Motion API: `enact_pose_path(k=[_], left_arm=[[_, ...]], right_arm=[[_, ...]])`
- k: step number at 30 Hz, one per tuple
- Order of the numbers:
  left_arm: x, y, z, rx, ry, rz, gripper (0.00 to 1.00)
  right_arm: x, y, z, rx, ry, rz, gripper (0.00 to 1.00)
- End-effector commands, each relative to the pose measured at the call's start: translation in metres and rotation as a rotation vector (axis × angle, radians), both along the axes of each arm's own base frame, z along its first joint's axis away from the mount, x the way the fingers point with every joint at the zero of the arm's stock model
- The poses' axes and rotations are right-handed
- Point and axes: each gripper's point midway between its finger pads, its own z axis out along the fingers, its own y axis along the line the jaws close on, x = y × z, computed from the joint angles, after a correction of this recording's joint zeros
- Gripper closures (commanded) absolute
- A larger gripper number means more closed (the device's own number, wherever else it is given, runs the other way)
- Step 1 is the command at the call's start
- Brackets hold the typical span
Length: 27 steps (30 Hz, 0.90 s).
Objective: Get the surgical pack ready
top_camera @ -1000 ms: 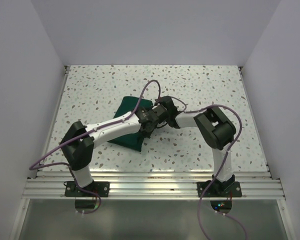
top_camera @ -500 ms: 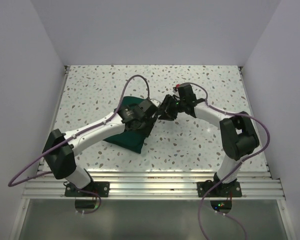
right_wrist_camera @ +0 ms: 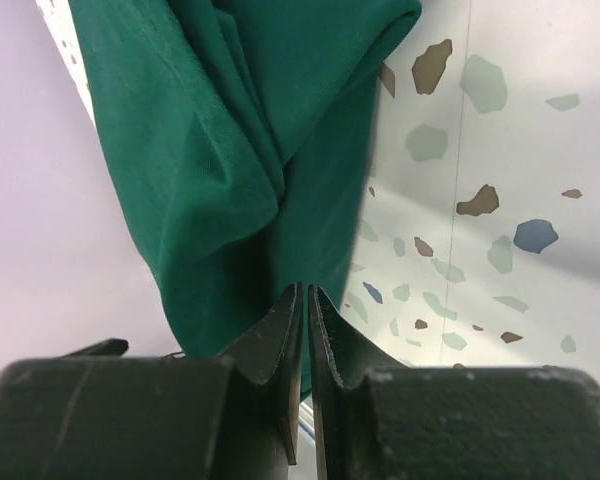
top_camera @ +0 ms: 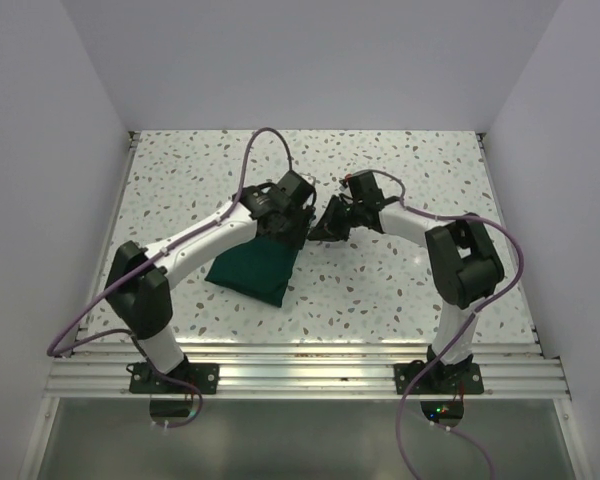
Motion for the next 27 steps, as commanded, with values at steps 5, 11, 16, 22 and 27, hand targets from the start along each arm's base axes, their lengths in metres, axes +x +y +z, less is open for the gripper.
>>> enact_pose_path(k=[5, 11, 16, 22, 27], left_arm=[[0.046, -0.016, 0.005, 0.074, -0.051, 0.019, 0.36], [0.066, -0.018, -0.008, 0.127, -0.065, 0.023, 0.36], [0.069, -0.02, -0.016, 0.141, -0.053, 0.018, 0.4], [0.074, -0.015, -0.026, 0.158, -0.039, 0.029, 0.51], [0.075, -0.017, -0.031, 0.154, -0.026, 0.018, 0.65]], right_arm=[[0.007, 0.002, 0.006, 0.03, -0.034, -0.02, 0.88], [0.009, 0.01, 0.007, 0.124, -0.017, -0.064, 0.86], [0.013, 0.017, 0.005, 0.194, 0.001, -0.091, 0.87], [0.021, 0.021, 0.004, 0.216, 0.005, -0.104, 0.9], [0.027, 0.024, 0.002, 0.235, 0.002, -0.118, 0.91]])
